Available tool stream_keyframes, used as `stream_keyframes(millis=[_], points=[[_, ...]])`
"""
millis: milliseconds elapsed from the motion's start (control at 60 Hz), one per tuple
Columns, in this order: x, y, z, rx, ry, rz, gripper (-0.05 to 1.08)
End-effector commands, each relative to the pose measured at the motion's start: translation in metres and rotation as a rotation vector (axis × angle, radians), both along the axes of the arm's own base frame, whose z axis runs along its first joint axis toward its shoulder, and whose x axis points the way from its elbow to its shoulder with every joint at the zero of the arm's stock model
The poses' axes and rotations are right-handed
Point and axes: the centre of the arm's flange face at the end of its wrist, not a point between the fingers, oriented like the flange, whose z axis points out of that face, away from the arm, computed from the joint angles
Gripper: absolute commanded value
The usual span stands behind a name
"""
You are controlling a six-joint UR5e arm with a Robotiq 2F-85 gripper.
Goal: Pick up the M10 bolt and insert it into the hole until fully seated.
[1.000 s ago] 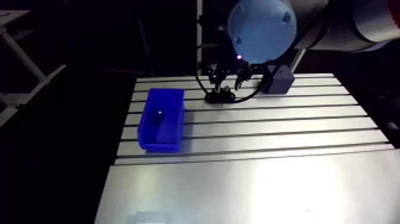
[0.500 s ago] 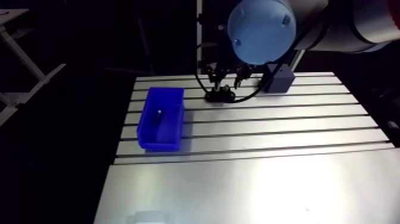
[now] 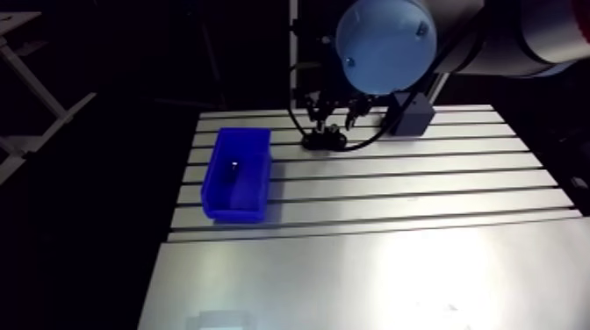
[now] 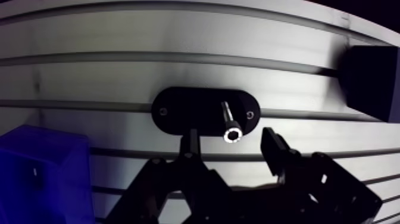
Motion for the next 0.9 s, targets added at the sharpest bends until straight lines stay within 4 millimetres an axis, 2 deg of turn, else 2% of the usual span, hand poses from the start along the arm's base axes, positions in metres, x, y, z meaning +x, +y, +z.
stream_keyframes(millis=[17,900], points=[[-0.0005,0.001,-0.0035,0.001,-0.005,-0.001,0.41],[-0.0039,0.0011,-0.0035,-0.002,-0.002,-0.002,0.56]])
